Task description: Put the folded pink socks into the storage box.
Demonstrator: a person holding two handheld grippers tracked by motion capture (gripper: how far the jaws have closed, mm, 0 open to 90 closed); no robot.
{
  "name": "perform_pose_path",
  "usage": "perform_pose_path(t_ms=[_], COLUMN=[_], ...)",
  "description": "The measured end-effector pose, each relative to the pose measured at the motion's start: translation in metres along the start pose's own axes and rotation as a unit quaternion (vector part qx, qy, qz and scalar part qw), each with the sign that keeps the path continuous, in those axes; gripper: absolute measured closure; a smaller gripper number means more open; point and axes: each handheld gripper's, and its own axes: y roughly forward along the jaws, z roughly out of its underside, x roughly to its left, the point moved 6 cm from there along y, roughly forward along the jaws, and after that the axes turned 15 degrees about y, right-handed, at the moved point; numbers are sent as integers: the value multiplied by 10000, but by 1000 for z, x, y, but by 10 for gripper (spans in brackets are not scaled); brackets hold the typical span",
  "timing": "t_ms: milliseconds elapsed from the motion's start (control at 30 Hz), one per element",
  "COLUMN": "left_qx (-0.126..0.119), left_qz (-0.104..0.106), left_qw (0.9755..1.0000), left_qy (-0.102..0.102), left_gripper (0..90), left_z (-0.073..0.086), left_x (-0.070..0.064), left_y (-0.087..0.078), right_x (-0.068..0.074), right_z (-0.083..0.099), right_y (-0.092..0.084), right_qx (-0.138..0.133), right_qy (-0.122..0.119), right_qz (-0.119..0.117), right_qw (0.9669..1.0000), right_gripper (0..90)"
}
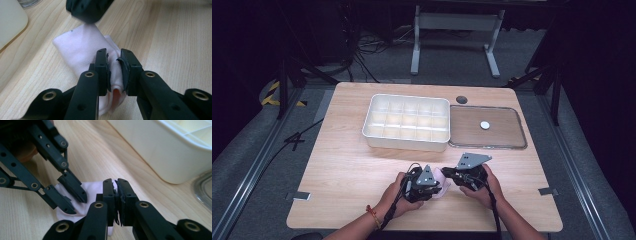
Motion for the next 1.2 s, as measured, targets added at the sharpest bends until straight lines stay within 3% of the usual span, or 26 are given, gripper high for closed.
perform_pose_path(t_ms=[233, 533, 600, 733, 867, 1000, 1133, 1200], left_qx=[-19, -91, -116, -178, -300, -339, -312, -197], left_qz=[79, 495, 587, 697, 656, 463, 593, 647], left_qw=[10000, 9987, 9982, 9973, 9974, 9983, 9978, 9976], left_qy=[27, 1, 89, 109, 68, -92, -2, 158], left_gripper=[764, 727, 722, 763, 825, 843, 830, 829], left_z=[0, -4, -5, -4, -4, -3, 0, 1], left_x=[0, -5, -7, -5, 0, 9, 4, -1], left_y=[0, -10, -16, -28, -33, -32, -20, -15], right_x=[0, -3, -4, -4, -3, -3, -3, -2], right_z=[11, 17, 17, 18, 18, 18, 18, 18], right_y=[17, 17, 17, 16, 16, 16, 15, 15], right_qx=[427, 501, 502, 510, 533, 530, 535, 551], right_qy=[-34, 9, 17, -15, -70, -84, -109, -134], right_qz=[21, -34, -44, -32, -57, -53, -55, -39], right_qw=[9991, 9987, 9987, 9987, 9985, 9985, 9985, 9984], right_gripper=[857, 856, 856, 857, 857, 858, 857, 856])
